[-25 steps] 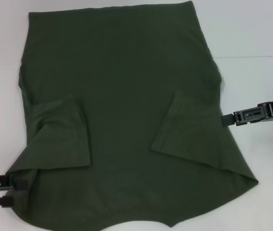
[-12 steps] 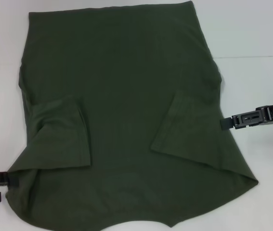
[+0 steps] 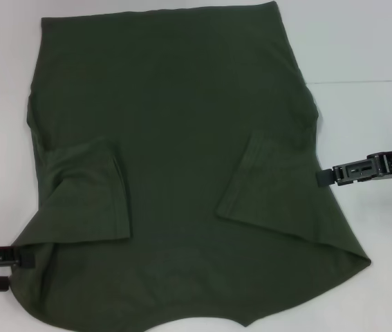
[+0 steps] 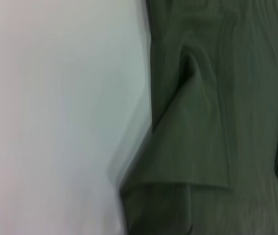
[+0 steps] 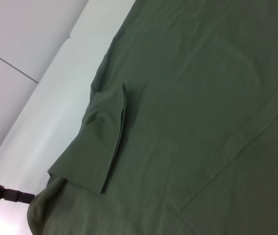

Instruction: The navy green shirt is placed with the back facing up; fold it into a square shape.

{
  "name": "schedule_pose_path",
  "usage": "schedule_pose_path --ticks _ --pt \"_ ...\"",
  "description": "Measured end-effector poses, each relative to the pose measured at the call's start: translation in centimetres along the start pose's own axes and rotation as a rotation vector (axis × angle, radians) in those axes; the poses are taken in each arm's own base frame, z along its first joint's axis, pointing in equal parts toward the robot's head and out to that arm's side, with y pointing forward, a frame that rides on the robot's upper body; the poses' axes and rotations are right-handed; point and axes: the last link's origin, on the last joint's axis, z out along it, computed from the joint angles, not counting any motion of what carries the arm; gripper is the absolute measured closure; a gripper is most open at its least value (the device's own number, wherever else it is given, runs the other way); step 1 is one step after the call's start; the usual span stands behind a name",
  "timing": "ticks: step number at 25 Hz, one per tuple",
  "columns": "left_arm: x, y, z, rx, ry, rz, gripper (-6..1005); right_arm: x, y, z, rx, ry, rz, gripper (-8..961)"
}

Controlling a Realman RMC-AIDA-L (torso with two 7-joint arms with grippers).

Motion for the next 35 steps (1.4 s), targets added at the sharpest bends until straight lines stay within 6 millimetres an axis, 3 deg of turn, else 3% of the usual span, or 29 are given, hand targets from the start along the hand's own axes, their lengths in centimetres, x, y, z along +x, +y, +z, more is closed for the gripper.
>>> schedule_pose_path --ticks 35 --pt "0.4 0.2 2.2 0.006 -0.012 -0.047 92 0.4 -0.4 0.1 0.015 -0.008 0.01 66"
